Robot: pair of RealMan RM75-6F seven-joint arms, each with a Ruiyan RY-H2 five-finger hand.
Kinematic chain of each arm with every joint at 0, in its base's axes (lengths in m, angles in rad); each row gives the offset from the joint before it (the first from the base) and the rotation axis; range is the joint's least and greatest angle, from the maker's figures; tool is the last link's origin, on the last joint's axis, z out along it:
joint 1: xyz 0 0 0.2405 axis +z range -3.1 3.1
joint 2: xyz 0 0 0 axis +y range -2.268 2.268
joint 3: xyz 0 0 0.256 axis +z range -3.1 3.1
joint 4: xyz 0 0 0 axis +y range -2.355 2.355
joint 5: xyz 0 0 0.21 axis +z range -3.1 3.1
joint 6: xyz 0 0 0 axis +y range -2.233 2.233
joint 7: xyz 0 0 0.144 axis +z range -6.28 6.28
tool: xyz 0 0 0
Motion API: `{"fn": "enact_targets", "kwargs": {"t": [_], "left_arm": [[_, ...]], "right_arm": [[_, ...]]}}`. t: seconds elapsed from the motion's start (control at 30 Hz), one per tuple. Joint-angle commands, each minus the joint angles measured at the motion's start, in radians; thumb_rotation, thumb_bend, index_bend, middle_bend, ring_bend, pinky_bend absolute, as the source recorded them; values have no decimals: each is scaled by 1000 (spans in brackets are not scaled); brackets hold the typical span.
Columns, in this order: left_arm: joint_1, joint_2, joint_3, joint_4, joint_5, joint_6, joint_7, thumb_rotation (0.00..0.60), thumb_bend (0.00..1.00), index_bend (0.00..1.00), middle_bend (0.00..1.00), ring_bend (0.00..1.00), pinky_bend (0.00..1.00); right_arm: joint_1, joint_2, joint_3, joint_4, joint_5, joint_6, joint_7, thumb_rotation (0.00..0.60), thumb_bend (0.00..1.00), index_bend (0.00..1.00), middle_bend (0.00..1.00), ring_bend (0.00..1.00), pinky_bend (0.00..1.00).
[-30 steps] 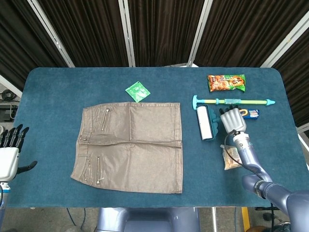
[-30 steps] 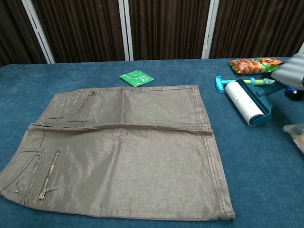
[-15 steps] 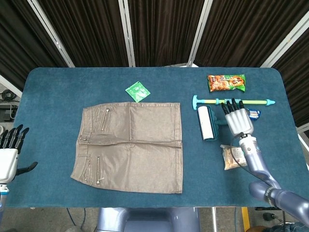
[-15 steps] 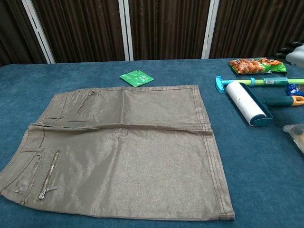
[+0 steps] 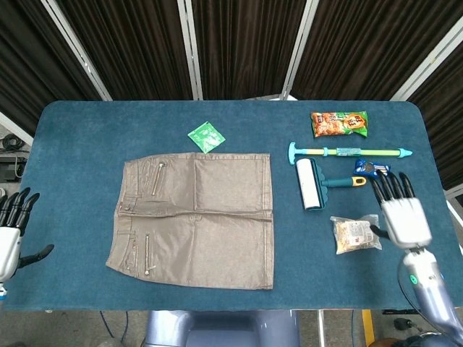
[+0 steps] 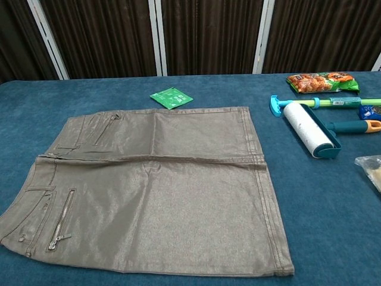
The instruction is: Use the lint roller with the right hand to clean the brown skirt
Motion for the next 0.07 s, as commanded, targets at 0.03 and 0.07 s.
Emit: {"fn": "enact_targets", "kwargs": {"t": [0.03,0.07], "left_arm": [[6,2,5,1,12,11,-6,600,0,0,0,0,0],[8,2,6,0,16,15,-9,600,0,0,0,0,0]], "right_arm": [[-56,15,-39,14,-57,58,13,600,0,0,0,0,0],[-64,12,-43,23,-69,70,9,600,0,0,0,0,0]]}}
